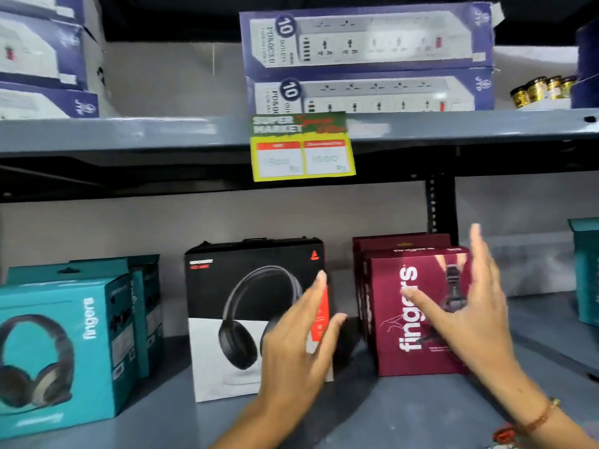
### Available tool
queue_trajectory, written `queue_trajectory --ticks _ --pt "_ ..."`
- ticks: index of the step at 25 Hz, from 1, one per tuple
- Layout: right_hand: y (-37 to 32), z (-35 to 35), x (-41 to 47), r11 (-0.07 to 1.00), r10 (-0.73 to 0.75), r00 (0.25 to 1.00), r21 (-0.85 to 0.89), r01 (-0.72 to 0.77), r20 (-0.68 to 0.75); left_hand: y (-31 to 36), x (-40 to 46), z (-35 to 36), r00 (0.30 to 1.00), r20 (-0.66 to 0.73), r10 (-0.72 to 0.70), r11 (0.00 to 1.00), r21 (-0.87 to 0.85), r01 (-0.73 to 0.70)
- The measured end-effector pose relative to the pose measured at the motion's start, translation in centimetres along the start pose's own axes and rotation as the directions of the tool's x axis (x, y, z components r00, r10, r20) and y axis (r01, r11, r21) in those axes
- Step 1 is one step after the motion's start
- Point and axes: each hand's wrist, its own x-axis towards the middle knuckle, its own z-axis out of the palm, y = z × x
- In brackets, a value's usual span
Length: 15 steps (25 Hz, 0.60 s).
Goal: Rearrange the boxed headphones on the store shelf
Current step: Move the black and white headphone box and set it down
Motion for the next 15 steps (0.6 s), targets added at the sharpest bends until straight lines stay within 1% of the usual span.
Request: queue_trajectory --ticks 1,2,3,4,5,6,7,8,9,10,11,12,13,14,15 --pt "-1.7 1.7 -0.5 0.998 -0.049 0.997 0.028 0.047 0.059 -0.9 0.2 -1.9 0.991 -0.078 0.112 0.992 0.07 -0.107" --pt "-3.2 3.9 -1.0 0.996 -0.056 0.988 0.079 0.044 0.147 -1.9 0.4 -4.1 0.984 -0.12 0.131 0.985 0.13 -0.115" --pt "-4.2 6.0 -1.5 0.99 -0.022 0.968 0.142 -0.014 0.251 -2.9 0.6 -6.2 0.988 -0.142 0.06 0.988 0.15 -0.039" --pt "-5.1 8.1 -1.8 0.976 0.033 0.934 0.192 -0.108 0.357 -4.2 0.7 -8.2 0.987 -0.142 -0.074 0.984 0.15 0.095" --pt "-5.4 9.9 -2.1 0.951 0.104 0.886 0.217 -0.222 0.451 -5.4 0.6 -9.8 0.964 -0.123 -0.235 0.958 0.138 0.251" --pt "-5.5 11.3 -2.2 0.911 0.179 0.832 0.231 -0.342 0.525 -6.6 0.4 -11.0 0.918 -0.09 -0.387 0.91 0.125 0.396" --pt "-5.4 12.5 -2.3 0.849 0.248 0.777 0.256 -0.461 0.578 -7.9 0.3 -12.0 0.848 -0.037 -0.528 0.842 0.108 0.529" --pt "-5.1 13.2 -2.2 0.779 0.302 0.73 0.283 -0.56 0.613 -9.2 0.1 -12.7 0.759 0.034 -0.65 0.759 0.086 0.646" --pt "-4.5 13.6 -2.0 0.72 0.344 0.686 0.29 -0.631 0.641 -10.4 0.0 -13.2 0.655 0.136 -0.744 0.665 0.055 0.744" --pt "-4.1 14.0 -1.9 0.673 0.371 0.636 0.276 -0.686 0.677 -11.4 -0.2 -13.8 0.554 0.264 -0.789 0.578 0.014 0.816" --pt "-3.6 14.5 -1.8 0.637 0.372 0.585 0.26 -0.726 0.721 -12.3 -0.4 -14.2 0.473 0.39 -0.79 0.505 -0.024 0.863" --pt "-3.1 14.9 -1.7 0.612 0.35 0.536 0.246 -0.752 0.768 -13.1 -0.6 -14.5 0.409 0.484 -0.773 0.454 -0.027 0.891" --pt "-2.8 15.5 -1.7 0.596 0.32 0.493 0.233 -0.769 0.809 -13.9 -0.8 -14.8 0.362 0.547 -0.755 0.427 -0.01 0.904" --pt "-2.5 15.9 -1.7 0.594 0.294 0.462 0.219 -0.774 0.837 -14.7 -0.9 -15.1 0.339 0.586 -0.736 0.417 -0.002 0.909" --pt "-2.3 16.3 -1.6 0.61 0.277 0.445 0.202 -0.766 0.852 -15.3 -1.0 -15.2 0.337 0.604 -0.722 0.413 -0.014 0.91"
